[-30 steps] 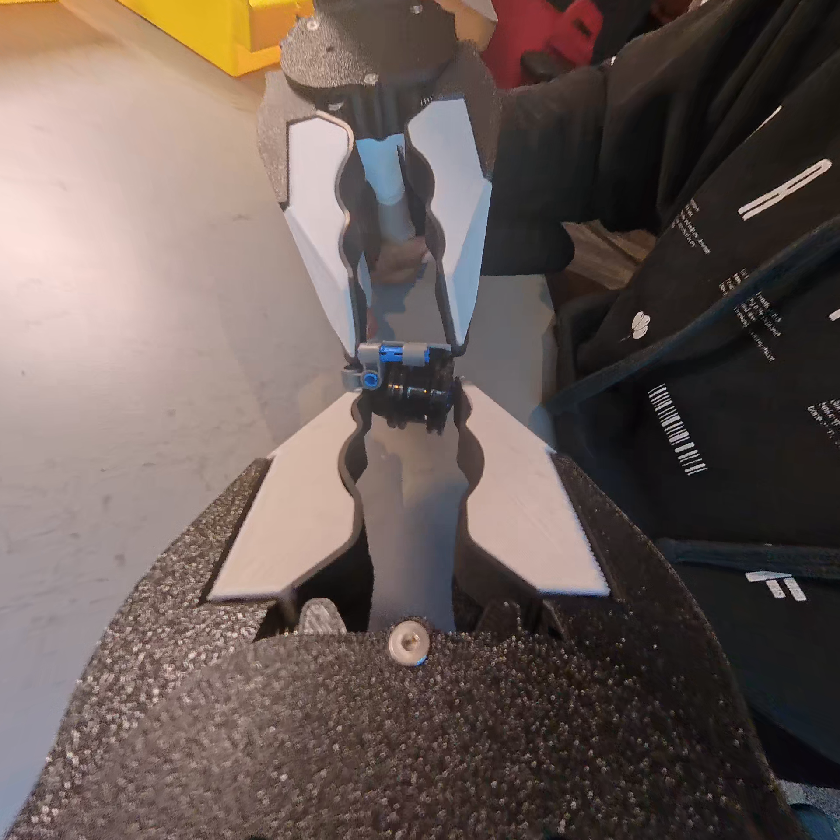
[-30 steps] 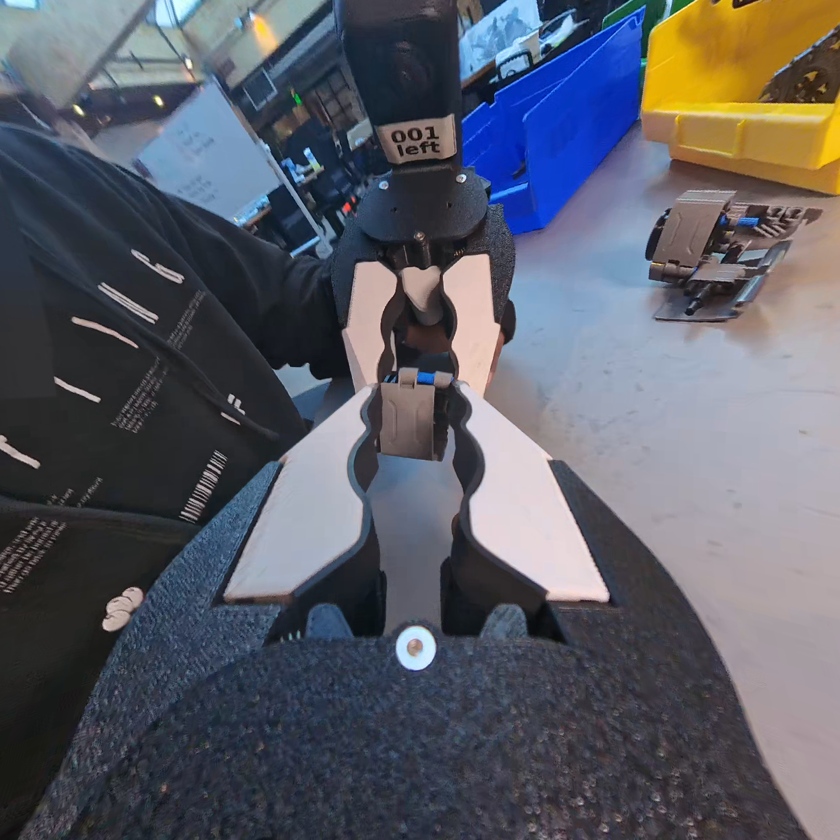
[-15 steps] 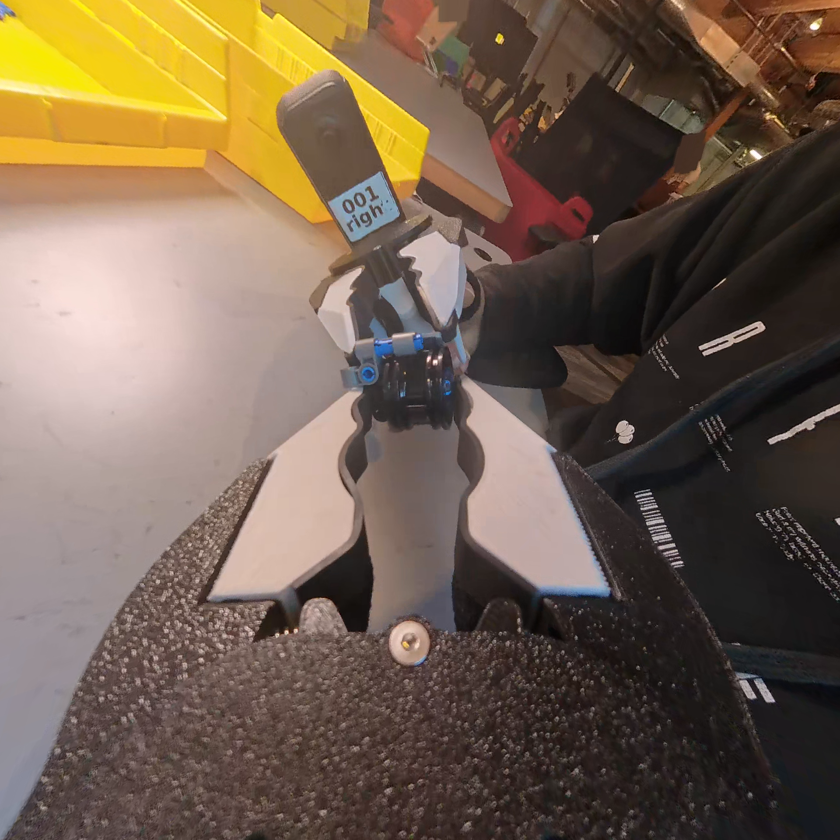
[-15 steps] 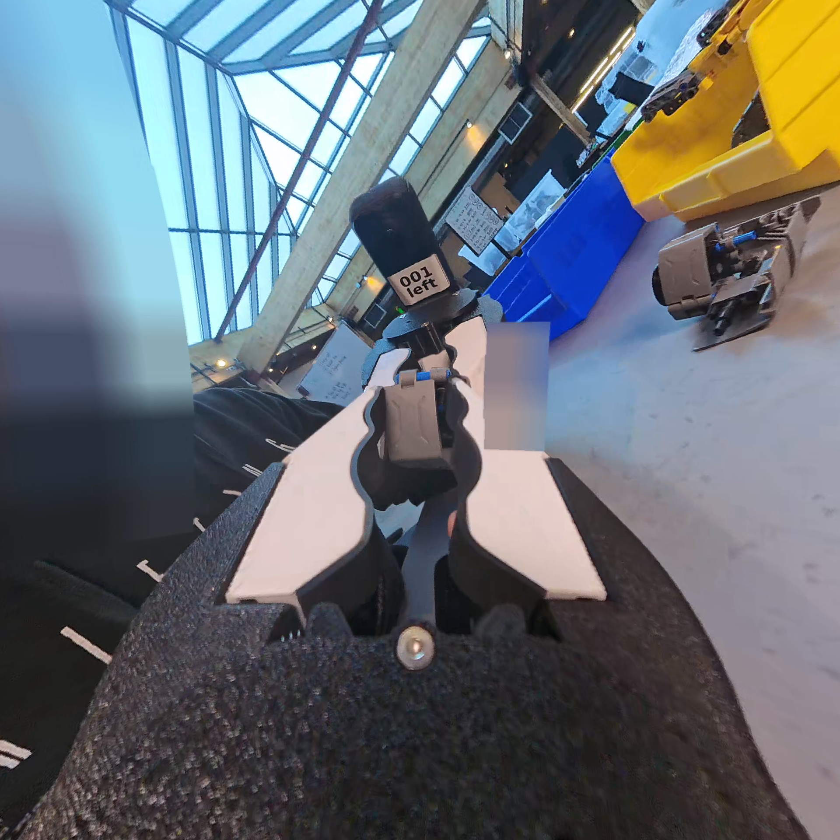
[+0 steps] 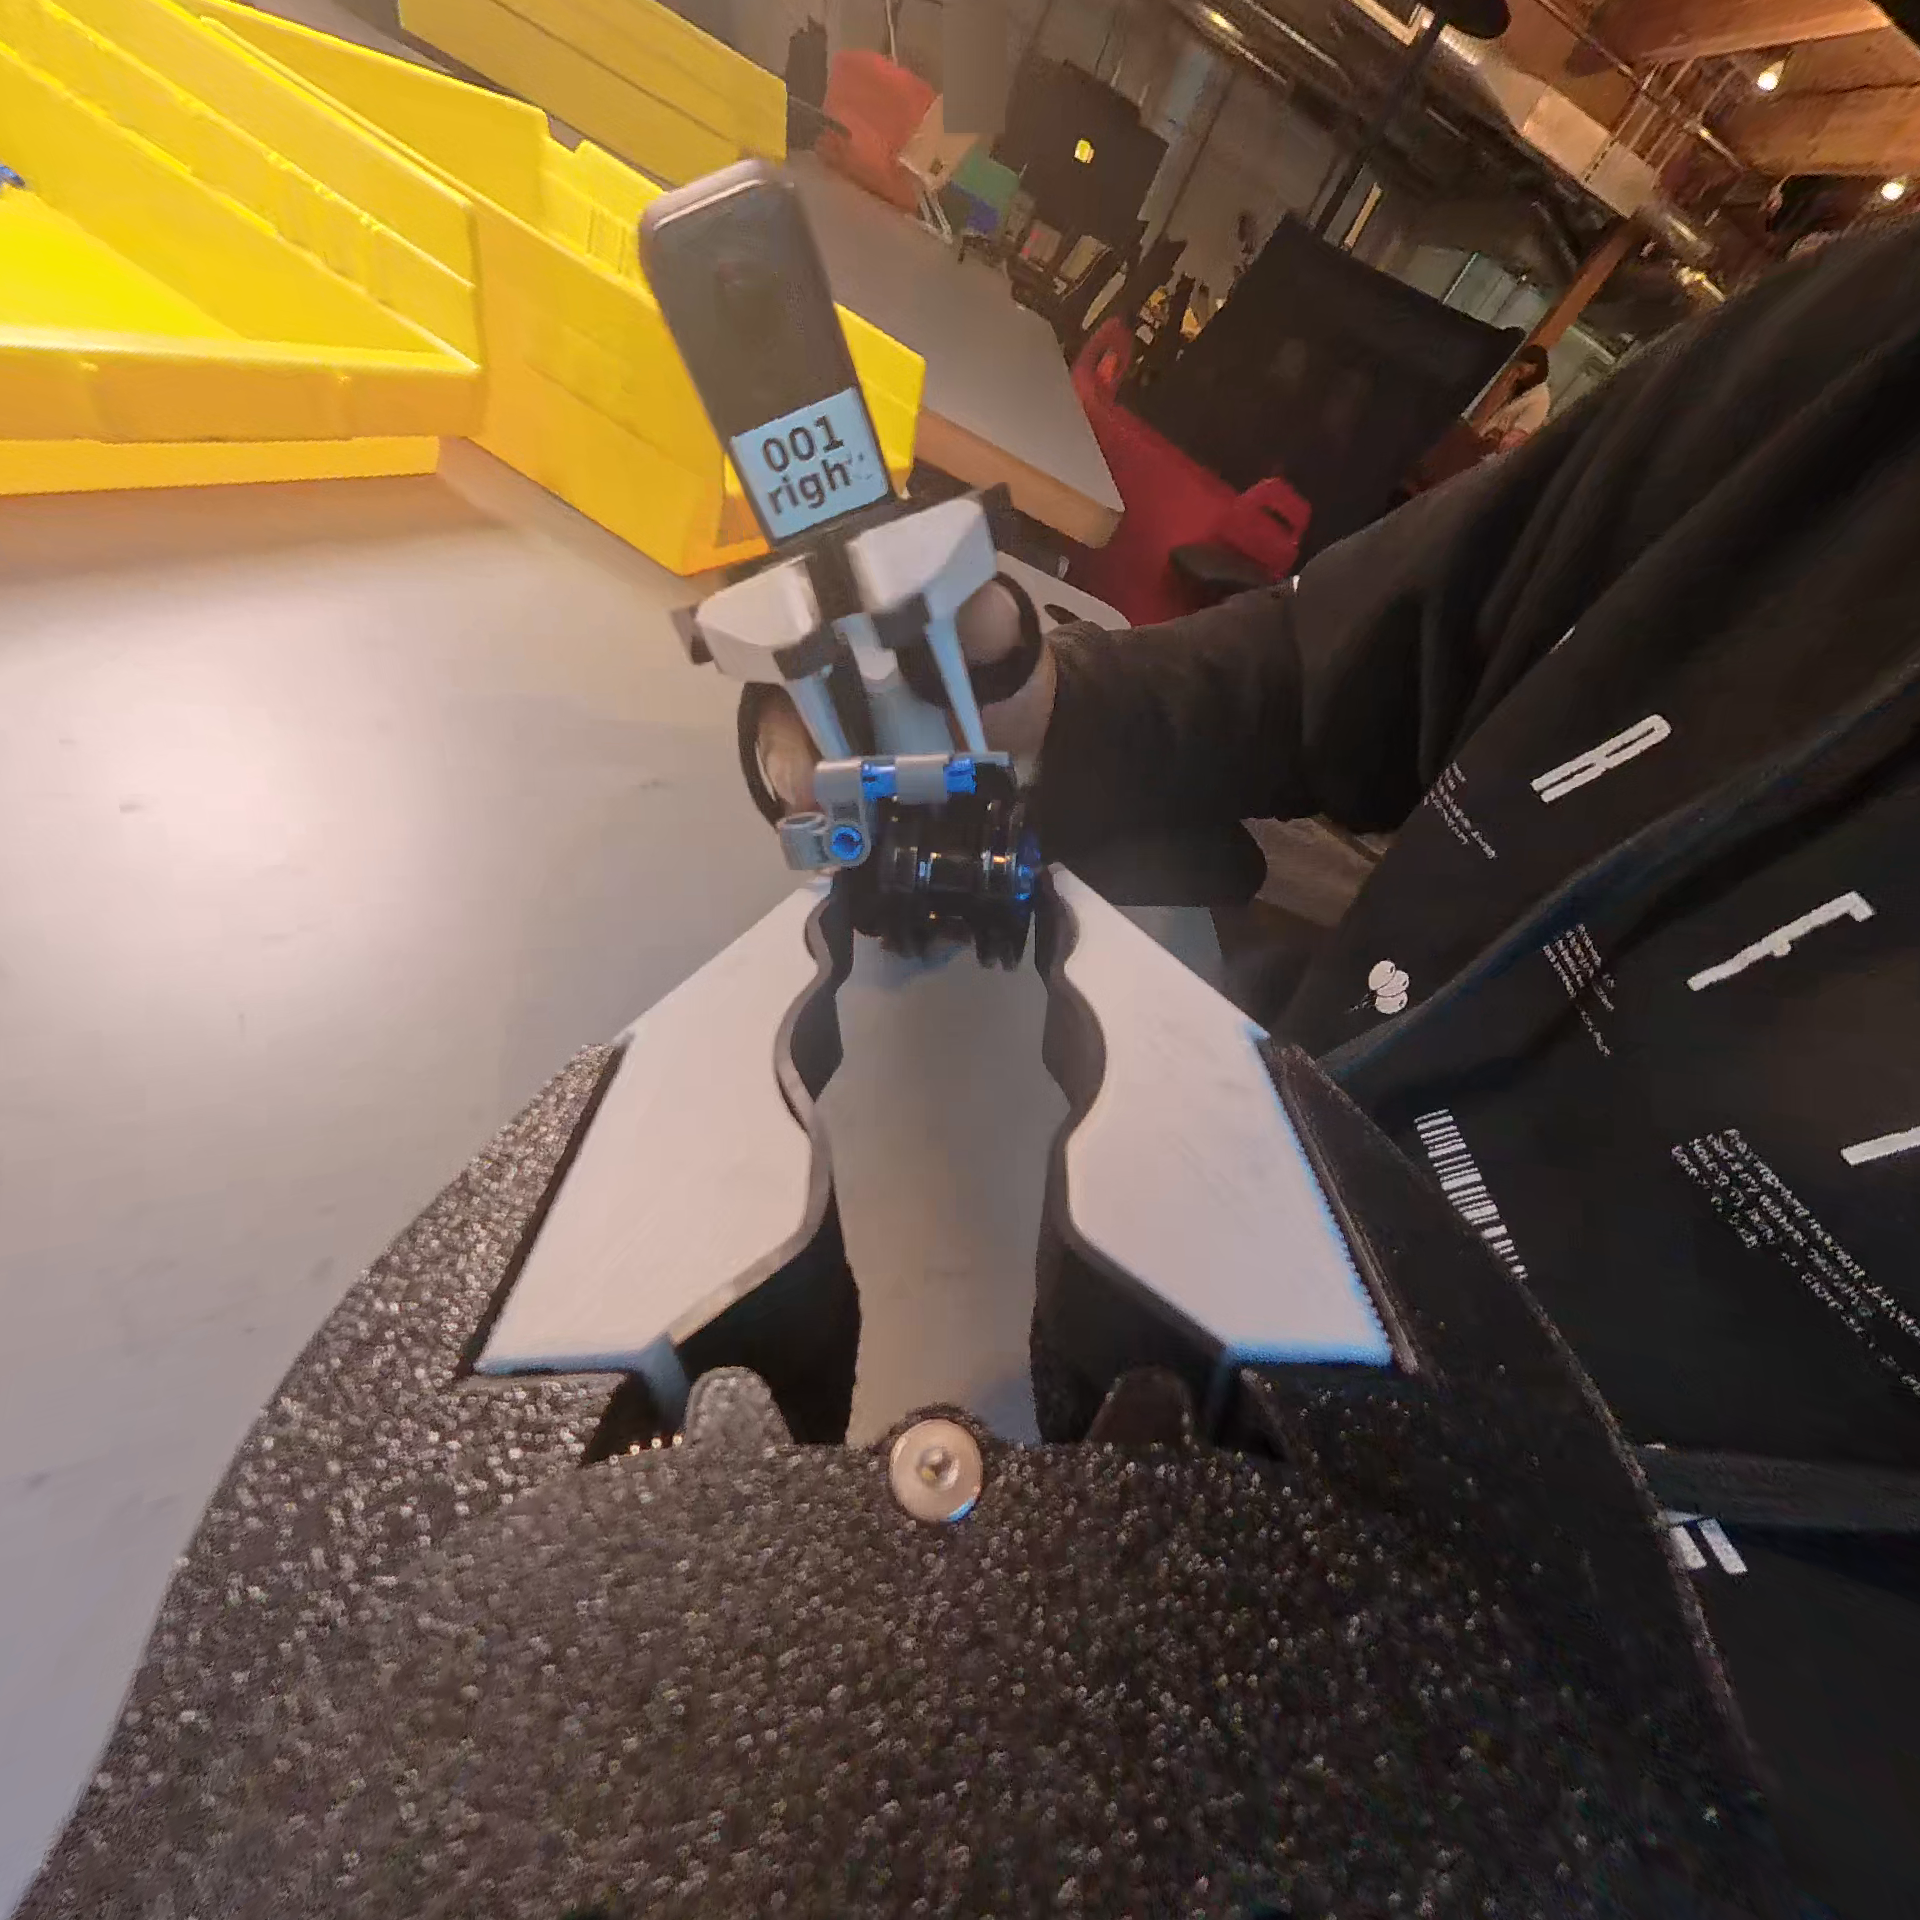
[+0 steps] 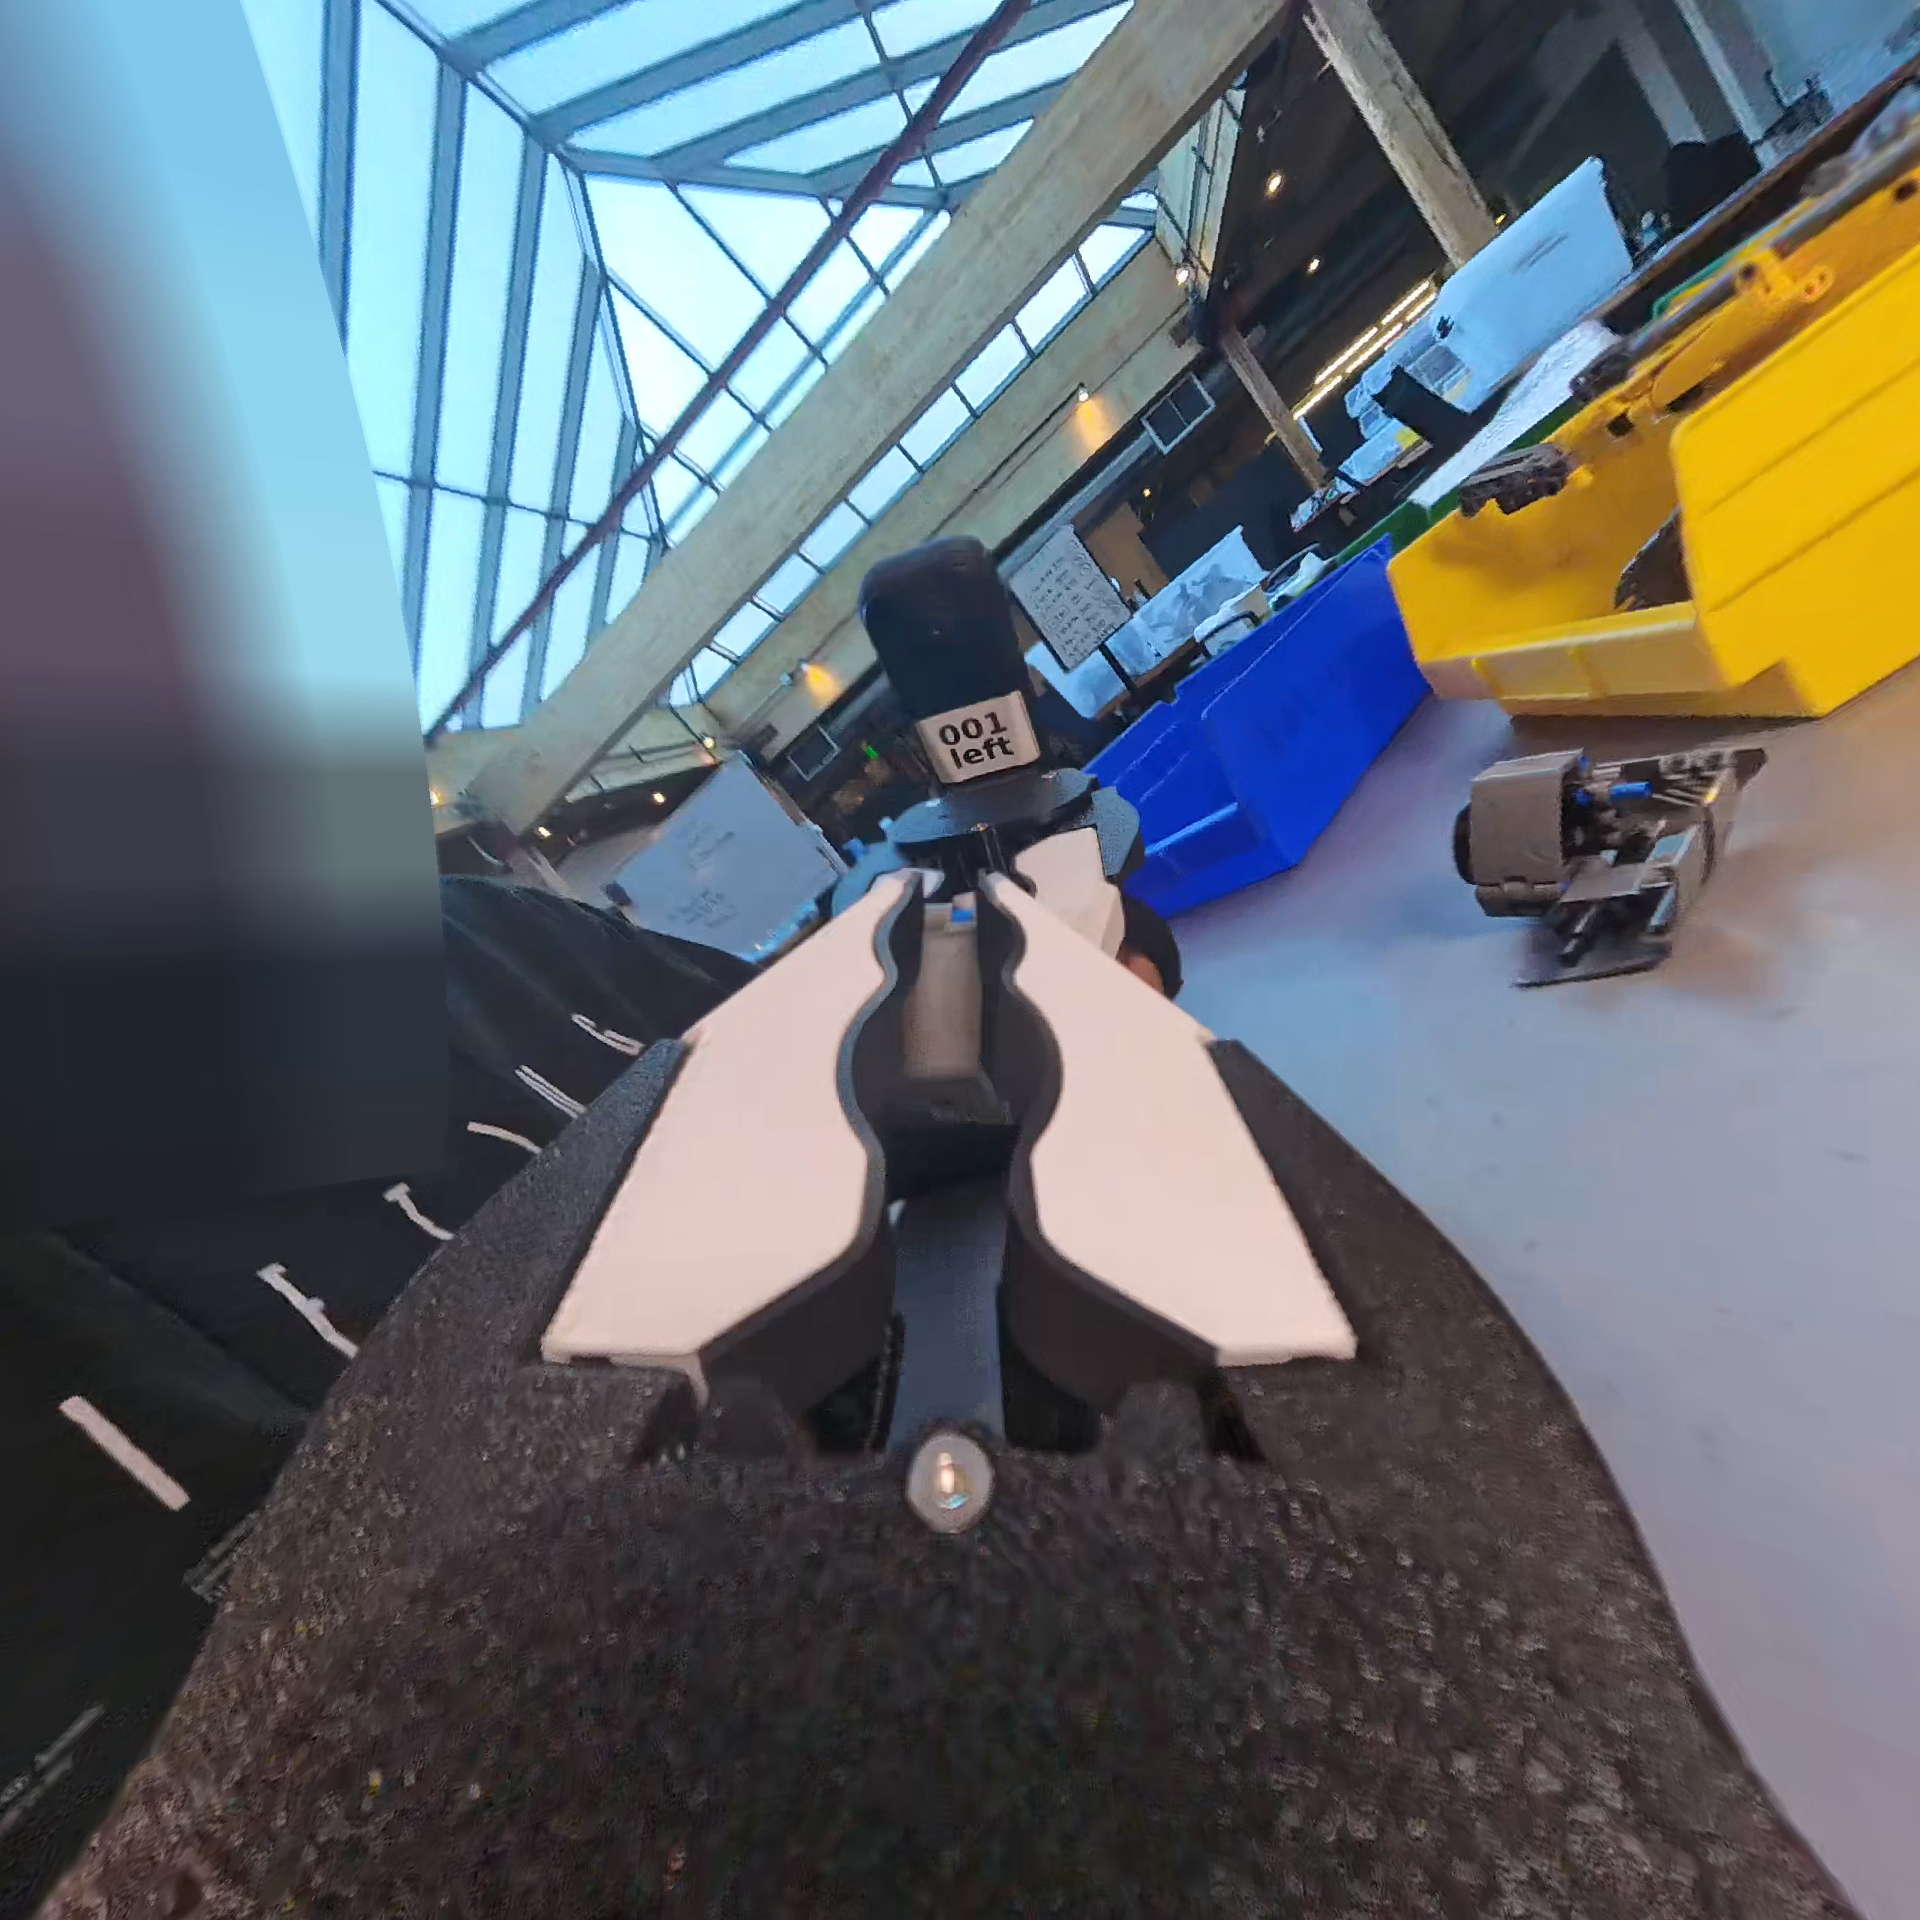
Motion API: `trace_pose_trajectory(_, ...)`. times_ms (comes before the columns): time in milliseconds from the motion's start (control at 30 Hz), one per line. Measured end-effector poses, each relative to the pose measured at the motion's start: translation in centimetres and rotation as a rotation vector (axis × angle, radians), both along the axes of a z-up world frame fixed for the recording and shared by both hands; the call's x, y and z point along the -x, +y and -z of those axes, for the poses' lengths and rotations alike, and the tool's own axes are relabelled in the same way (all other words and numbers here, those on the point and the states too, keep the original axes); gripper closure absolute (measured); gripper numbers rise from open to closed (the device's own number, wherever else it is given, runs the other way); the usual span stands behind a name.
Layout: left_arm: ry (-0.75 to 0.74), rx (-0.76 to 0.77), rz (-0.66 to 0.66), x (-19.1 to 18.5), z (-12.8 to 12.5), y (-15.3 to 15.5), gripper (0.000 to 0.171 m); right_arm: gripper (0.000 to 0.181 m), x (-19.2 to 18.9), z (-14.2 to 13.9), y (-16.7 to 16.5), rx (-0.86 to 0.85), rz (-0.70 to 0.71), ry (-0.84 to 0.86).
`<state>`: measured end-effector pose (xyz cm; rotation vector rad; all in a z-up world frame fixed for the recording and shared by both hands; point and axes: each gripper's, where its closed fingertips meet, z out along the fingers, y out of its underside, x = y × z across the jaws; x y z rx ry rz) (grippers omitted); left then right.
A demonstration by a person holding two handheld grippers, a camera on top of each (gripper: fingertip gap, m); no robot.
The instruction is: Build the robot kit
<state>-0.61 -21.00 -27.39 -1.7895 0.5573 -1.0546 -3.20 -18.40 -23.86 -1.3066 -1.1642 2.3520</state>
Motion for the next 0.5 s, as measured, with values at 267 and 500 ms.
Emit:
trace_pose_trajectory(267,-0.084,0.049,0.004,0.1,0.0,0.2,0.137,0.139,0.1,1.1,-1.9,-0.27,0.019,-0.034)
trace_pose_trajectory(500,-0.055,0.039,0.018,-0.5,0.3,-0.1,0.138,0.152,0.3,1.2,-2.2,-0.194,-0.009,-0.047)
